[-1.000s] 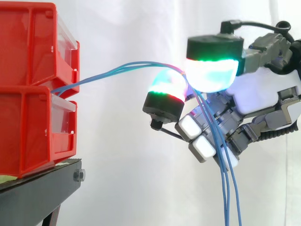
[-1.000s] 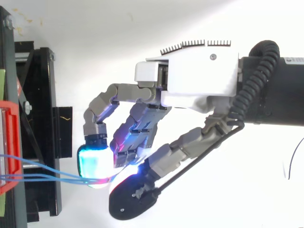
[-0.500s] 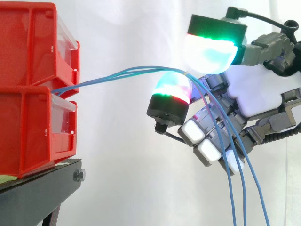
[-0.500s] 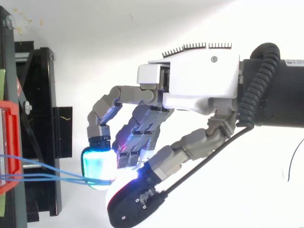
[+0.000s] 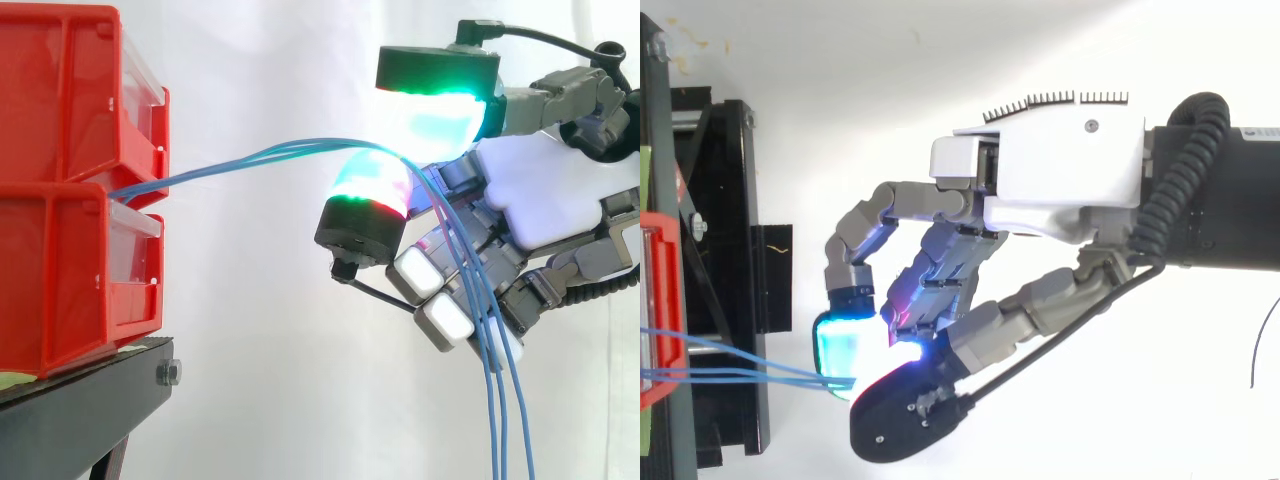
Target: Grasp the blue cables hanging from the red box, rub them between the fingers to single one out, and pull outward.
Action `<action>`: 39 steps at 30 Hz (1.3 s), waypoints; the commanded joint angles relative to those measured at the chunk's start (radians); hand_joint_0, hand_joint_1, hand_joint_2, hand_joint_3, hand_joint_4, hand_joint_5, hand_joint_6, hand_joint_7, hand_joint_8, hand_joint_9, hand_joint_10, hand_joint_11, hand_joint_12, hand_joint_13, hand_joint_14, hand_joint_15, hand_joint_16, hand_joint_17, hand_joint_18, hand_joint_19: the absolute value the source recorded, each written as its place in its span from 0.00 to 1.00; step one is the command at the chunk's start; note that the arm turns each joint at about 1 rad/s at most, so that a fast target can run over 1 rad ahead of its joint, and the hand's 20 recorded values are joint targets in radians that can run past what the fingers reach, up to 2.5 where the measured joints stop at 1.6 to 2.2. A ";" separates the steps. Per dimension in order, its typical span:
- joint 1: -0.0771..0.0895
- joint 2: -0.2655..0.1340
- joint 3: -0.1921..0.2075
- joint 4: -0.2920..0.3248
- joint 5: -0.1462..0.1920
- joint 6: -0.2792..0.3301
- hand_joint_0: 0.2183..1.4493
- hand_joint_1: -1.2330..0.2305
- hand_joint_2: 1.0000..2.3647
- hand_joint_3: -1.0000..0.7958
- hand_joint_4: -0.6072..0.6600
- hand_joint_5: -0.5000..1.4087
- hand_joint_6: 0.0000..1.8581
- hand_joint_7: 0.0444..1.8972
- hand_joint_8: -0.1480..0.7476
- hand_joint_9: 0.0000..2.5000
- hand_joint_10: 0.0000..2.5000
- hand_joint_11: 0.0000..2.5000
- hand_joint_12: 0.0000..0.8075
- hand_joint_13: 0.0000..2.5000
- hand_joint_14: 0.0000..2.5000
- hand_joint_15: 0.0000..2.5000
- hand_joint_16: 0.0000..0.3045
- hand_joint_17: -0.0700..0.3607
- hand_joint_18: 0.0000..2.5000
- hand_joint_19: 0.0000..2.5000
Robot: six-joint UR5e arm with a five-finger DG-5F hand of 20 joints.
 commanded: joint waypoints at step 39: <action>0.000 0.000 -0.001 -0.015 0.000 0.005 0.39 0.17 0.01 0.55 0.54 0.11 0.50 0.45 0.46 0.22 0.00 0.20 0.53 0.26 0.01 0.18 0.18 0.44 0.30 0.17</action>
